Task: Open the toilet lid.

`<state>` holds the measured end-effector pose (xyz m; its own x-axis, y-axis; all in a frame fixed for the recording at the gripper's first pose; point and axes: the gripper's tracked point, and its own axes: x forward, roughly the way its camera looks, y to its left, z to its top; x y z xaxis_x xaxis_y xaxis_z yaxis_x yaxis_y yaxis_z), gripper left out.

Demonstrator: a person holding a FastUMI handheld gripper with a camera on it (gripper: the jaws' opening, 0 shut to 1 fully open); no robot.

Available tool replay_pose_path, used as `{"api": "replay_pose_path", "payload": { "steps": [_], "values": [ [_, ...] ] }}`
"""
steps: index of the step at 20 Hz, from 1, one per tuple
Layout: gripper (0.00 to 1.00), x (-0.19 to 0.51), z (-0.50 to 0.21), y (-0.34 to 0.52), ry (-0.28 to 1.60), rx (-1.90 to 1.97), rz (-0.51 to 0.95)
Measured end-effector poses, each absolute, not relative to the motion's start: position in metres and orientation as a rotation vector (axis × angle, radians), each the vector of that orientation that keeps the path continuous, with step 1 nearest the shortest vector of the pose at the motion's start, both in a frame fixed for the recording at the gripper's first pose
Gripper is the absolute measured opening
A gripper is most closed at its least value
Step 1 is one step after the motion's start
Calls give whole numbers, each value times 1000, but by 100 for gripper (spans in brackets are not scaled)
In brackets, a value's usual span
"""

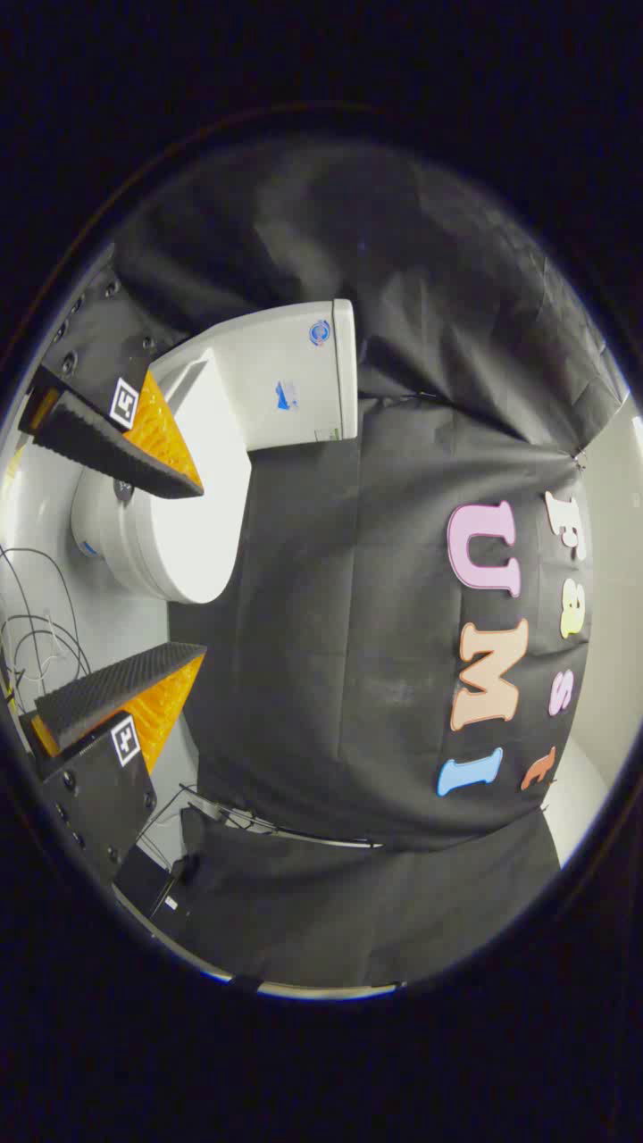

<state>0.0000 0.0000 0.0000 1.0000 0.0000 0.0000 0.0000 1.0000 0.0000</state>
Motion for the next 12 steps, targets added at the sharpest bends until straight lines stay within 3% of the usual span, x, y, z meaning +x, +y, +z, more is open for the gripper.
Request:
{"api": "replay_pose_path", "payload": {
  "steps": [12],
  "values": [
    [100,39,-43,35,147,78,16]
  ]
}}
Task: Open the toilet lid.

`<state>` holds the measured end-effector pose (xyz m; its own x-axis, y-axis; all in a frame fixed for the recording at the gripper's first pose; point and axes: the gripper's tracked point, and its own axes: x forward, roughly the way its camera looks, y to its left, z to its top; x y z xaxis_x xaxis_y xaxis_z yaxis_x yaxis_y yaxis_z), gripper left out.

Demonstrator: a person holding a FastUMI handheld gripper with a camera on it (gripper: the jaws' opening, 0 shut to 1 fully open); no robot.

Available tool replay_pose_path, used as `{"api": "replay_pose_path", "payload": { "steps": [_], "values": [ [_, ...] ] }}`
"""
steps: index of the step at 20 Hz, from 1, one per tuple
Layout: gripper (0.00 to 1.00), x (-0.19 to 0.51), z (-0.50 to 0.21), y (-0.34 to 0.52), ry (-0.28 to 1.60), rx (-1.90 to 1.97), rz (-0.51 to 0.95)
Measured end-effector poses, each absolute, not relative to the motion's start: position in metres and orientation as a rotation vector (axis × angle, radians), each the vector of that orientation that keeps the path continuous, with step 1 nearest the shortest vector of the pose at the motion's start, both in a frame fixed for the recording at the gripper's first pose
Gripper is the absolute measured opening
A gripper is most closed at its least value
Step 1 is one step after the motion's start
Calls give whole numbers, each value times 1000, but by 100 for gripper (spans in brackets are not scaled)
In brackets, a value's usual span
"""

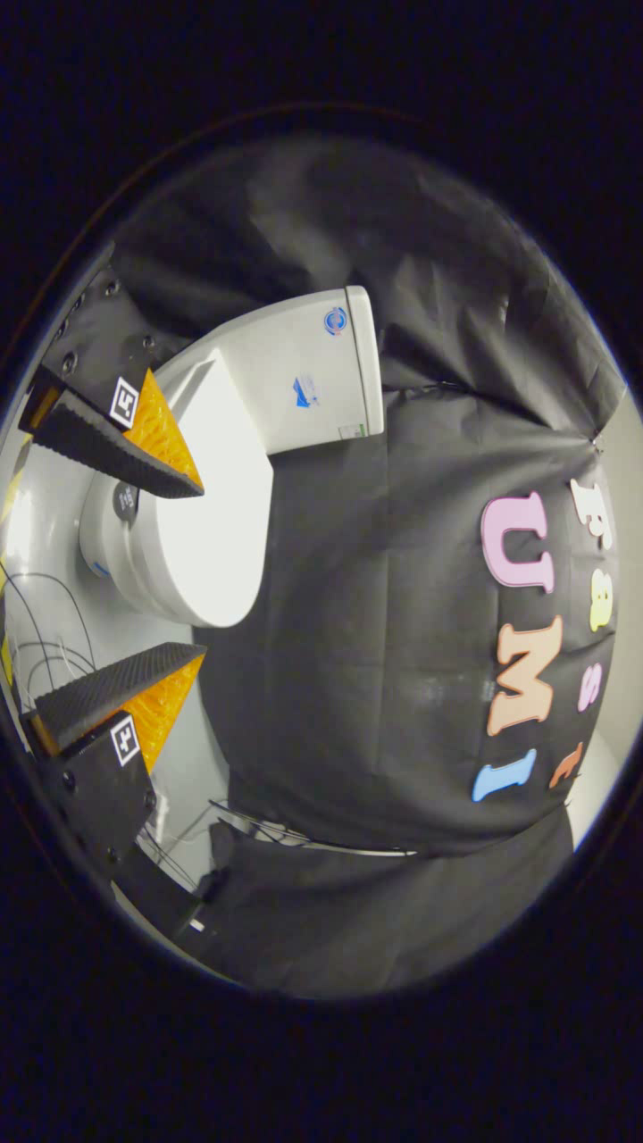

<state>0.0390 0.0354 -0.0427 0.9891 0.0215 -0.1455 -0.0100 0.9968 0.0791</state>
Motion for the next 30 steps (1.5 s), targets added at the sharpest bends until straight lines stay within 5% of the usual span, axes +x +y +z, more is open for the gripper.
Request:
{"api": "replay_pose_path", "payload": {
  "steps": [10,17,22,24,30],
  "values": [
    [99,60,-166,97,603,372,19],
    [95,94,-207,102,690,583,-51],
    [63,101,-208,138,711,883,20],
    [34,109,-210,132,667,957,-15],
    [33,105,-207,133,664,1016,-16]
  ]
}}
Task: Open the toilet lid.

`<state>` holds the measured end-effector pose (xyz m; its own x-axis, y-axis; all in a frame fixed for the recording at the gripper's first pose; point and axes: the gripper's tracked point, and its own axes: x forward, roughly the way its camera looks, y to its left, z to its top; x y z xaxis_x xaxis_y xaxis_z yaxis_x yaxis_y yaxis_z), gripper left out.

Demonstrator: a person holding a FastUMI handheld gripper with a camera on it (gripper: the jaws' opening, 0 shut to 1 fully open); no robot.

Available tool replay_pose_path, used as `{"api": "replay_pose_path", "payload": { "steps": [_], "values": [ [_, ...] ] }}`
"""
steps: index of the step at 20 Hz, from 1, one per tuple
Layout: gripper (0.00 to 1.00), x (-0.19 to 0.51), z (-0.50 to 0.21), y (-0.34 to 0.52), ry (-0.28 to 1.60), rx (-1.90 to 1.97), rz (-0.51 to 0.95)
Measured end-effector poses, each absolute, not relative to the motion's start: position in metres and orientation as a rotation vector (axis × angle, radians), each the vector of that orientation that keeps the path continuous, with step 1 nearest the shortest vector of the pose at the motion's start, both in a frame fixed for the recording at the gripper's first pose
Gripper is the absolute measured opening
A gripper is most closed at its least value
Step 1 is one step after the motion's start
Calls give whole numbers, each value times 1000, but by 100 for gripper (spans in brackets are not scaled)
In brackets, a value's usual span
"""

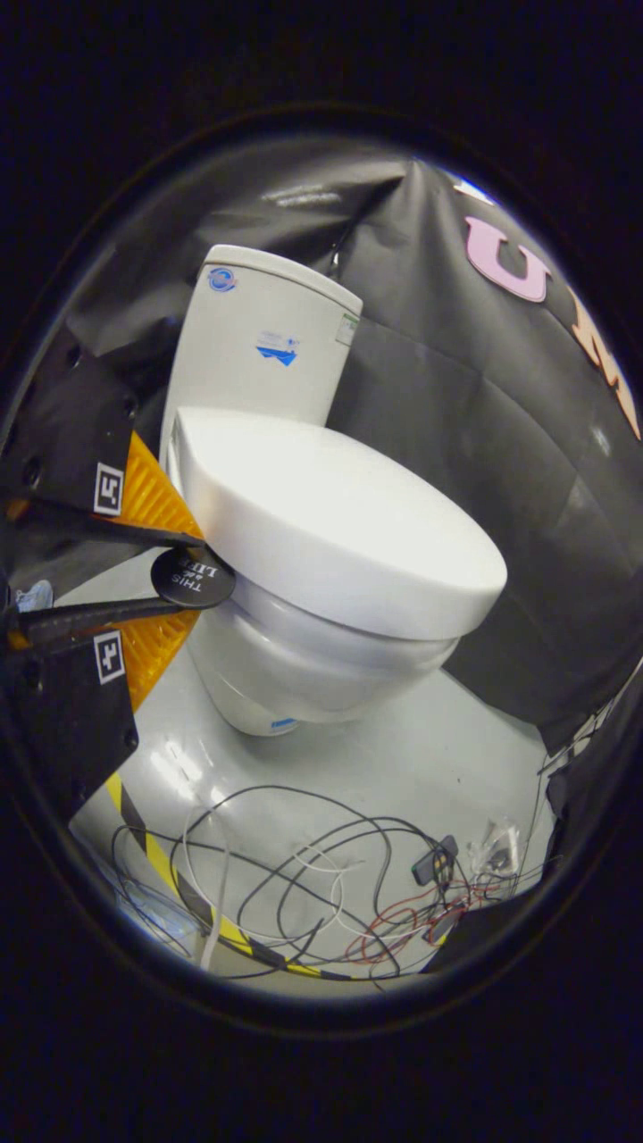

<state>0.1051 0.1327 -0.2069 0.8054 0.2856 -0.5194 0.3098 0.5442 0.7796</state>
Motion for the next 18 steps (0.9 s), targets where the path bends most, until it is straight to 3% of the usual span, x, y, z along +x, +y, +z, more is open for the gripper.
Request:
{"api": "replay_pose_path", "payload": {
  "steps": [6,10,12,18],
  "values": [
    [28,103,-205,121,641,1210,-89],
    [28,120,-208,118,621,1155,-55],
    [1,138,-231,125,608,1151,-59],
    [1,125,-201,118,581,1134,-24]
  ]
}}
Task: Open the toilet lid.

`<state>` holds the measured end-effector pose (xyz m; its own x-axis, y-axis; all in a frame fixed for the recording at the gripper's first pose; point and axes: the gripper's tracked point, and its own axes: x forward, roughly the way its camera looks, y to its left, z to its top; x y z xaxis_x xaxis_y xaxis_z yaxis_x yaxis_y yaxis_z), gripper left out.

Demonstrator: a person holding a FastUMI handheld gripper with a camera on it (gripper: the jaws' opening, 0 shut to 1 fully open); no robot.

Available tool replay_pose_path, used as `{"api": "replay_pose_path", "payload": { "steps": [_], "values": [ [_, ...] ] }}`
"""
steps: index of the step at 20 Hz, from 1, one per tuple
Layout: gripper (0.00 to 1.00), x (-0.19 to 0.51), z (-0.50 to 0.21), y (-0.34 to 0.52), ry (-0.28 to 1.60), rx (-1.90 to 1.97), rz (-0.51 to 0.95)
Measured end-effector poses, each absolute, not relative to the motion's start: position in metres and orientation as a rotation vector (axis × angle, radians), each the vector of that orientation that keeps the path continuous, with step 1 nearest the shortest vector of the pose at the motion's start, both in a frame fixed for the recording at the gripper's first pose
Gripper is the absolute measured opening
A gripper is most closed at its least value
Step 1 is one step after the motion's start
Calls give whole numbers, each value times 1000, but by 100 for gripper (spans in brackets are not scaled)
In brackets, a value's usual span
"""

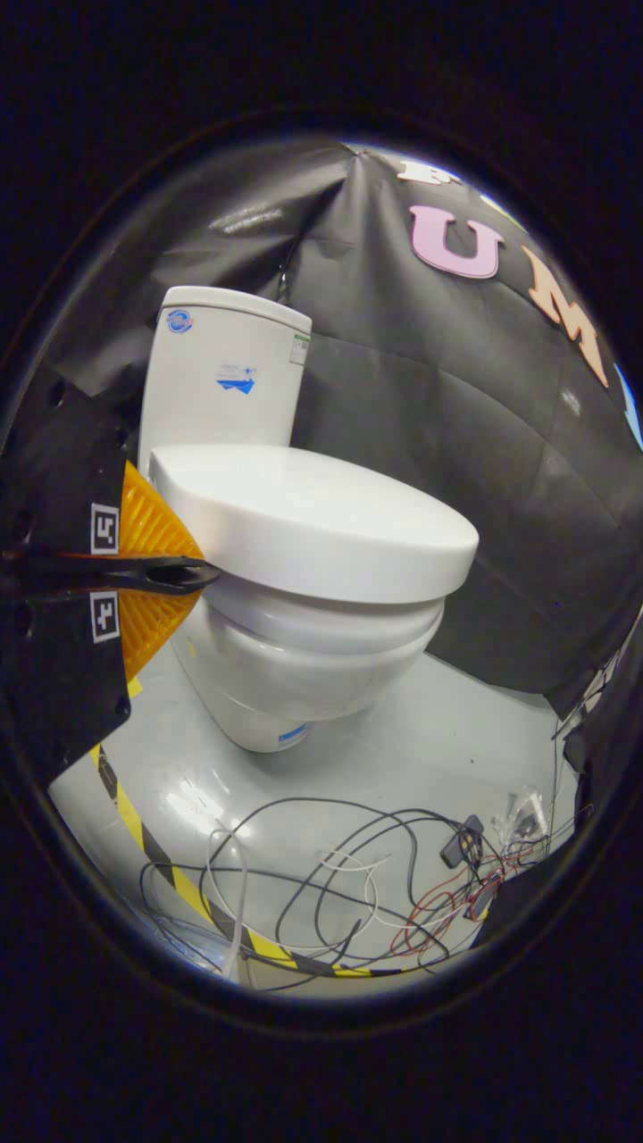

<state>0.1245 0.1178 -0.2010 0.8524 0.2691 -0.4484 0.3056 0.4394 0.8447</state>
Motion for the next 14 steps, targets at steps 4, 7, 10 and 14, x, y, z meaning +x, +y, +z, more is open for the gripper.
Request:
{"api": "replay_pose_path", "payload": {
  "steps": [4,7,10,14],
  "values": [
    [1,125,-186,119,544,1142,-23],
    [1,127,-164,119,487,1093,0],
    [1,128,-147,122,449,1031,10],
    [1,133,-134,127,418,956,21]
  ]
}}
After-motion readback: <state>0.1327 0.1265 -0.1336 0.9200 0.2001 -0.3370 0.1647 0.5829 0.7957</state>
